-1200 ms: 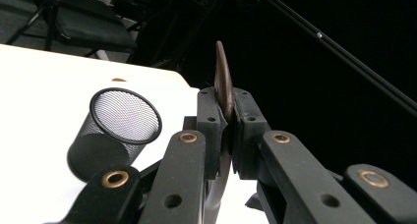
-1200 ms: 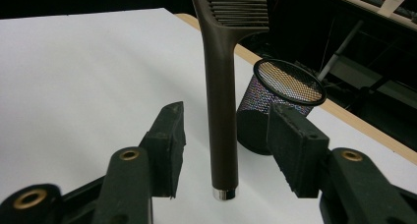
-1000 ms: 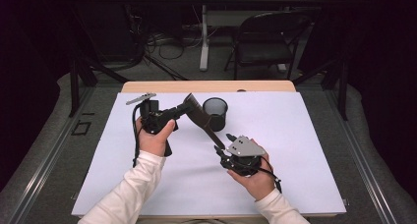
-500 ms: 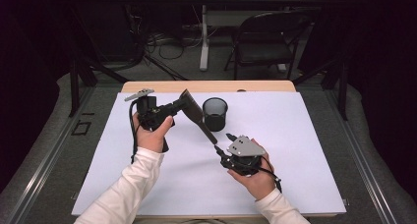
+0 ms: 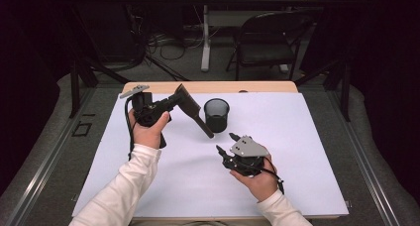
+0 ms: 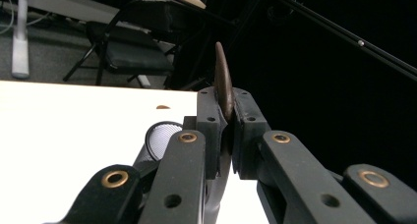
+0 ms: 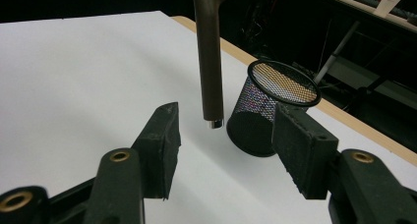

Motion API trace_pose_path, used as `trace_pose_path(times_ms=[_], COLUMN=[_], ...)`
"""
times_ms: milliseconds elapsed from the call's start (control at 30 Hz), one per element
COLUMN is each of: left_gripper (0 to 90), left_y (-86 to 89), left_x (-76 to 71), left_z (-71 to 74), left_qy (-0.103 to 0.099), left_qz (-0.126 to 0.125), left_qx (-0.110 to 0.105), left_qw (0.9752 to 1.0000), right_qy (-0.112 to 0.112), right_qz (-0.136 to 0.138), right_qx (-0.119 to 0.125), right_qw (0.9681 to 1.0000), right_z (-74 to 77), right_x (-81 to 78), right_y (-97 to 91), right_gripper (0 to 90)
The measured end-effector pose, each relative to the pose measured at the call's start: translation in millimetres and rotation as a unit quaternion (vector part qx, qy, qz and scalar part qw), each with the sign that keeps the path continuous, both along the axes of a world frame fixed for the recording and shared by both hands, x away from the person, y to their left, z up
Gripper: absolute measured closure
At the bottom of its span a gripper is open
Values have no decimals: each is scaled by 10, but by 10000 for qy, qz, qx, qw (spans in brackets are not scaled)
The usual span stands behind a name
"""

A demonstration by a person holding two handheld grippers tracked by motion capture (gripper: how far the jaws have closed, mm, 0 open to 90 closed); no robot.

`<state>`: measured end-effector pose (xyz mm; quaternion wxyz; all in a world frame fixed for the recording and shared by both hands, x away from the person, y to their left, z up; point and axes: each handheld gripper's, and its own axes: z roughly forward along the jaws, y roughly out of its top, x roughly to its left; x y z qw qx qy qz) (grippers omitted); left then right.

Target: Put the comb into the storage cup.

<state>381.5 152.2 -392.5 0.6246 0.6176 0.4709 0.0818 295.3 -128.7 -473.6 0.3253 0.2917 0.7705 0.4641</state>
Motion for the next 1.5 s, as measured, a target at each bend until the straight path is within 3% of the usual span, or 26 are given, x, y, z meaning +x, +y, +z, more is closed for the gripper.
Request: trace_pose_path(times_ms=[133,500,700,833,1133,1500], left_gripper=[846,846,846,846,846,846], left_y=[-9,-41,-50,-65,-121,-186], left_x=[5,56,97,130,210,323], left_z=[37,130,187,227,304,323], left_qy=[-121,-314,-380,-442,-457,-409], left_qz=[13,77,128,122,105,173], left_qx=[57,88,84,83,32,10], left_qw=[9999,9994,9992,9989,9989,9990], right_qy=[2,-5,199,429,555,766], right_qz=[14,-28,50,208,449,383], right_qx=[158,237,196,317,628,806], right_qw=[9999,9997,9996,9984,9955,9931], right_z=[-3,-3,-11,0,56,97], right_x=[10,36,47,48,34,74], right_y=[-23,-45,-36,-43,-102,-149], right_gripper=[391,326,326,326,322,185])
